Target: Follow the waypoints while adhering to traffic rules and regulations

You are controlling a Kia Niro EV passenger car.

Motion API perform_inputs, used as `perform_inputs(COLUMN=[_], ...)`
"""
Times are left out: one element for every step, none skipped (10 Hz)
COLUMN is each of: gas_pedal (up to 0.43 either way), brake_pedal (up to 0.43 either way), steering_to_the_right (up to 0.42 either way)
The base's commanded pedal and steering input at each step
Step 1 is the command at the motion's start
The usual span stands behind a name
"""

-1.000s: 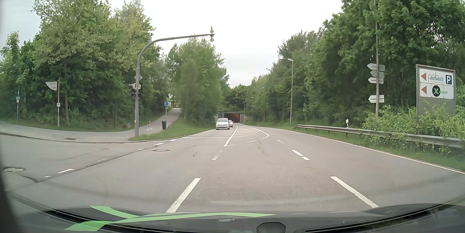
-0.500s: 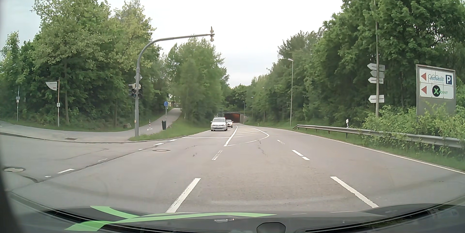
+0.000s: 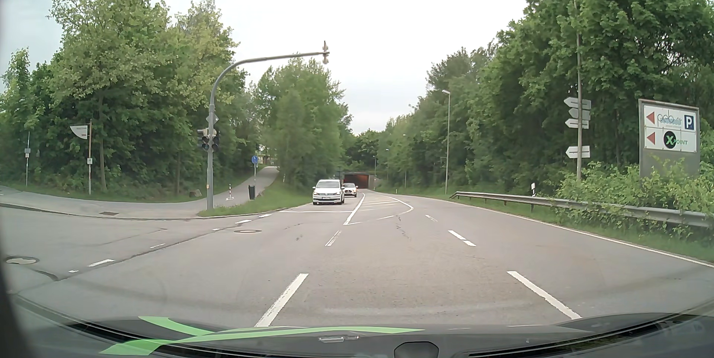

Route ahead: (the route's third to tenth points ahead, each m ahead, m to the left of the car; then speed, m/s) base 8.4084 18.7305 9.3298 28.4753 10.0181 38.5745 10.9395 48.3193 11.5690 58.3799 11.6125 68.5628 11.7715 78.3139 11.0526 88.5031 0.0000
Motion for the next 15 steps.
perform_inputs(gas_pedal=[0.0, 0.0, 0.0, 0.0, 0.0, 0.0, 0.0, 0.0, 0.0, 0.0, 0.0, 0.0, 0.0, 0.0, 0.0], brake_pedal=[0.22, 0.22, 0.22, 0.22, 0.22, 0.22, 0.22, 0.213, 0.22, 0.22, 0.22, 0.22, 0.22, 0.22, 0.22], steering_to_the_right=[-0.006, -0.006, -0.005, -0.006, -0.006, -0.005, -0.005, -0.005, -0.005, -0.005, -0.005, -0.005, -0.005, -0.005, -0.005])
